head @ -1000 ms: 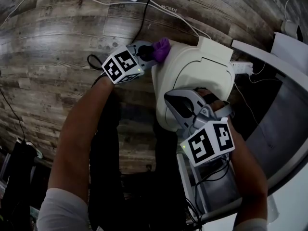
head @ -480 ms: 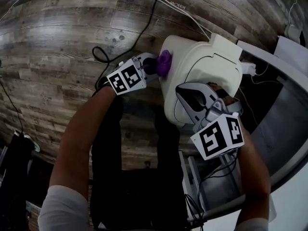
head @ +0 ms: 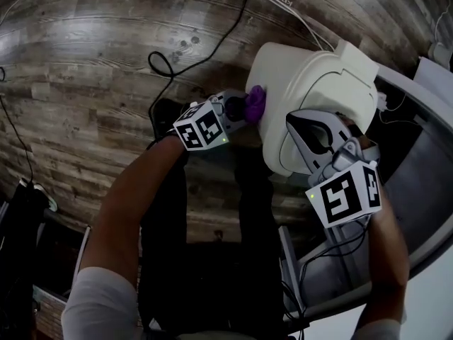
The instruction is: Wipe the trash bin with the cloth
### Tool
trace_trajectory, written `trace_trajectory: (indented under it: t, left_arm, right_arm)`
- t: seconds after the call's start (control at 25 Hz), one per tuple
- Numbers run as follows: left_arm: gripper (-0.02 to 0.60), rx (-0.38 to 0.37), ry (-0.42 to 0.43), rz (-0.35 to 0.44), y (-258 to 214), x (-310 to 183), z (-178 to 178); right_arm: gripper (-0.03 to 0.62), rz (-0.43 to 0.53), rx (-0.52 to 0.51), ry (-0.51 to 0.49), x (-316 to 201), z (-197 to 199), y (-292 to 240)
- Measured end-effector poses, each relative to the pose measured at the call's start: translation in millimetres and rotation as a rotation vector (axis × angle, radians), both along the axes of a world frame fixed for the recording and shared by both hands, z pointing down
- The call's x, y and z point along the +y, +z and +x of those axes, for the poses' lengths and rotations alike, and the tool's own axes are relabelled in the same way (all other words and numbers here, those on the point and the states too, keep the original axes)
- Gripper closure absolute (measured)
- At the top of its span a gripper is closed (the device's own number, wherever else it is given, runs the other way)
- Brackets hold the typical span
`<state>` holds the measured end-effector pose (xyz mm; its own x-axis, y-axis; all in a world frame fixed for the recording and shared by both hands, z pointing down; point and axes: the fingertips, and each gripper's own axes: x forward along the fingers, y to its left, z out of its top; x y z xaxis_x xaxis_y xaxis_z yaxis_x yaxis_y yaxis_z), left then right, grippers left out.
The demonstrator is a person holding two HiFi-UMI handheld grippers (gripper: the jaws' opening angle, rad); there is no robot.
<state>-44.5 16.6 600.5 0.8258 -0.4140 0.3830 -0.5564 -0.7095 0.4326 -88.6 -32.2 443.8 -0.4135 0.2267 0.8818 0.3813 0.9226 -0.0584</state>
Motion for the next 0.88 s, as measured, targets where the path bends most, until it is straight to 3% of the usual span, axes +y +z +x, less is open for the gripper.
trace_trajectory:
  t: [0.28, 0.6, 0.72, 0.88]
  left_arm:
    - [0.494, 0.033, 0.028, -0.048, 3.4, 43.6, 33.1]
    - [0.494, 0.046, 0.194, -0.094, 0.0, 107.9, 73.1]
    - [0.494, 0.032, 0.132, -0.094, 5.9, 99.7, 54.2]
    - [0.494, -0.016, -0.051, -0.088, 33.7, 54.1, -4.3]
  right_arm:
    - [0.586, 0.042, 0.053, -0.043, 1.8, 3.8, 2.5]
    - [0.586, 0.044, 0.091, -0.153, 20.7, 5.1, -2.6]
    - [0.586, 0.063, 0.077, -0.153, 16.7, 6.3, -8.7]
    - [0.586, 0.081, 0.080, -0.128, 2.8, 16.0, -9.9]
